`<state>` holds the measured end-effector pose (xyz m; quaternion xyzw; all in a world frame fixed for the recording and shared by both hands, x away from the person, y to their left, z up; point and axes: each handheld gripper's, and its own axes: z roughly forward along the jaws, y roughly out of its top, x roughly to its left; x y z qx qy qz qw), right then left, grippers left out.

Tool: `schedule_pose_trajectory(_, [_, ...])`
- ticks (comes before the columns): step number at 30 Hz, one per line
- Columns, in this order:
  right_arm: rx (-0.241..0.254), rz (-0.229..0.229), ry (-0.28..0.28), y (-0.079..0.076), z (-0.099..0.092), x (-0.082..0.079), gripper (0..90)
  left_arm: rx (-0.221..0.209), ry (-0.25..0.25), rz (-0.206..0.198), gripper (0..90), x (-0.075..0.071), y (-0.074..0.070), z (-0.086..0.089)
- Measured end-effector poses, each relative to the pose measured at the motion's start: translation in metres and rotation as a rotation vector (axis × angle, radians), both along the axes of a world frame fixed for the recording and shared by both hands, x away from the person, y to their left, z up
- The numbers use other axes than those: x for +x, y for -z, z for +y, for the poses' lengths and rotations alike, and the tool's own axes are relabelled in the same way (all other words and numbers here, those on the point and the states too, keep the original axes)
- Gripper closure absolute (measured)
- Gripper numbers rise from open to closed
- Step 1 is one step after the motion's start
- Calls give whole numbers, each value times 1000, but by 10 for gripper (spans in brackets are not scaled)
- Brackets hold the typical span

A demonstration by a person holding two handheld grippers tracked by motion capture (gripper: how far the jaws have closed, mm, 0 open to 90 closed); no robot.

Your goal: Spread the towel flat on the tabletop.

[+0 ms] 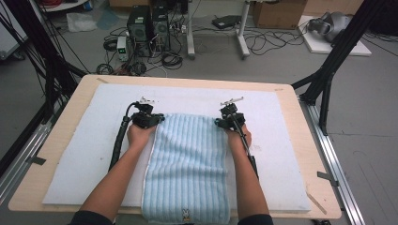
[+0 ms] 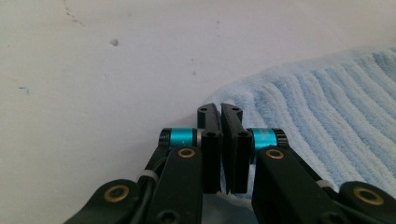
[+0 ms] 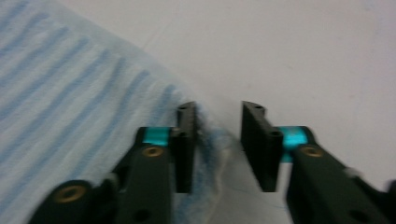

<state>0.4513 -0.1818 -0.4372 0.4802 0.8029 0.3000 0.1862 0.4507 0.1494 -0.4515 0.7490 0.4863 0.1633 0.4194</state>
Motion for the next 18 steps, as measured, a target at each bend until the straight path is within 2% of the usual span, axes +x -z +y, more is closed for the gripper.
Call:
schedule_pose_trajectory(2, [5, 10, -18, -1, 2, 0, 832, -7, -9, -4, 865, 1, 0, 1])
schedule_pose_trajectory(4, [3, 23, -24, -2, 3, 1, 842, -26, -16, -19, 865, 2, 0, 3])
schedule_pose_trajectory(9, [-21, -88, -43, -7, 2, 4, 845, -76, -40, -97, 866, 6, -10, 8])
schedule_pose_trajectory(11, [-12, -141, -44, -11, 1, 7, 846, -104, -49, -112, 867, 11, -14, 11])
schedule_pose_trajectory(12, [2, -151, -40, -13, 0, 9, 846, -112, -57, -122, 867, 13, -16, 13])
schedule_pose_trajectory(13, [7, -180, -44, -15, 0, 11, 846, -130, -63, -133, 867, 15, -18, 15])
schedule_pose_trajectory(15, [16, -268, -33, -21, 0, 14, 847, -163, -77, -148, 866, 20, -21, 18])
schedule_pose_trajectory(16, [29, -265, -26, -23, 1, 18, 847, -172, -79, -147, 867, 23, -22, 18])
schedule_pose_trajectory(18, [-12, -277, -20, -26, 5, 25, 847, -162, -78, -153, 866, 28, -25, 19])
